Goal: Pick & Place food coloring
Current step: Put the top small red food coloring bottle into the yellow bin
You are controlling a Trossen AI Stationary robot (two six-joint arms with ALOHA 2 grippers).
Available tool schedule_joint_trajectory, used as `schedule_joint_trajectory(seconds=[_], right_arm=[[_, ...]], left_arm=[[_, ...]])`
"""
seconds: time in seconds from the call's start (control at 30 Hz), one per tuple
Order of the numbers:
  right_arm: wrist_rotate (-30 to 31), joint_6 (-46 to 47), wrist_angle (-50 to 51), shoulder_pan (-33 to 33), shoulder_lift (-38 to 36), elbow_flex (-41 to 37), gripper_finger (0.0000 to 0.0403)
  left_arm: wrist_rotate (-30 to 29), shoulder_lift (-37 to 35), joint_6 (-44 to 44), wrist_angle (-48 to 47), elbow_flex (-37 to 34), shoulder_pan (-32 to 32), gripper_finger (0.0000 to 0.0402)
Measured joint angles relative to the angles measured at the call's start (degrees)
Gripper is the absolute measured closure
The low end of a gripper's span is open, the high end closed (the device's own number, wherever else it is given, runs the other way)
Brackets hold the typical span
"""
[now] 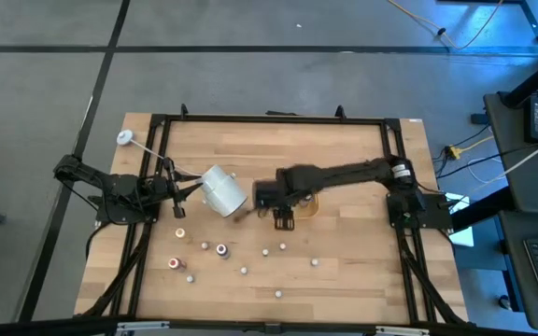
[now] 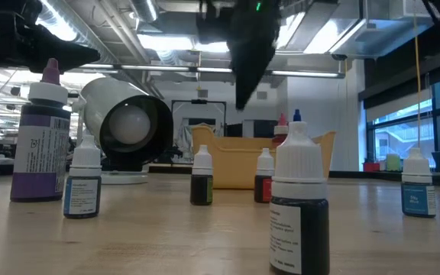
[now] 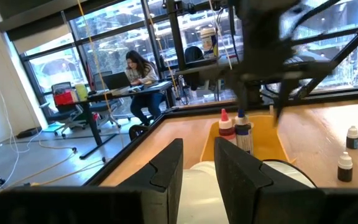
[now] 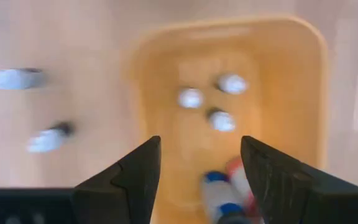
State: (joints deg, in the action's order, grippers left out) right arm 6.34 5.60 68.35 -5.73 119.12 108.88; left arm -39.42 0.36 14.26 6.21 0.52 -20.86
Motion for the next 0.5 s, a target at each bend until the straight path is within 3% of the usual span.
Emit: schedule_joint_trajectory(seconds=[0.2, 0.5], right_arm=[[5.8, 0.1, -1.8, -10.5, -1.1, -0.8, 0.0184], [6.0, -1.2, -11.7, -20.3, -1.1, -0.8, 0.0184]], left_arm=[[0.1, 0.0, 0.0, -0.5, 0.0, 0.0, 0.0313], [0.5, 0.0, -0.2, -0.5, 0.0, 0.0, 0.0313]])
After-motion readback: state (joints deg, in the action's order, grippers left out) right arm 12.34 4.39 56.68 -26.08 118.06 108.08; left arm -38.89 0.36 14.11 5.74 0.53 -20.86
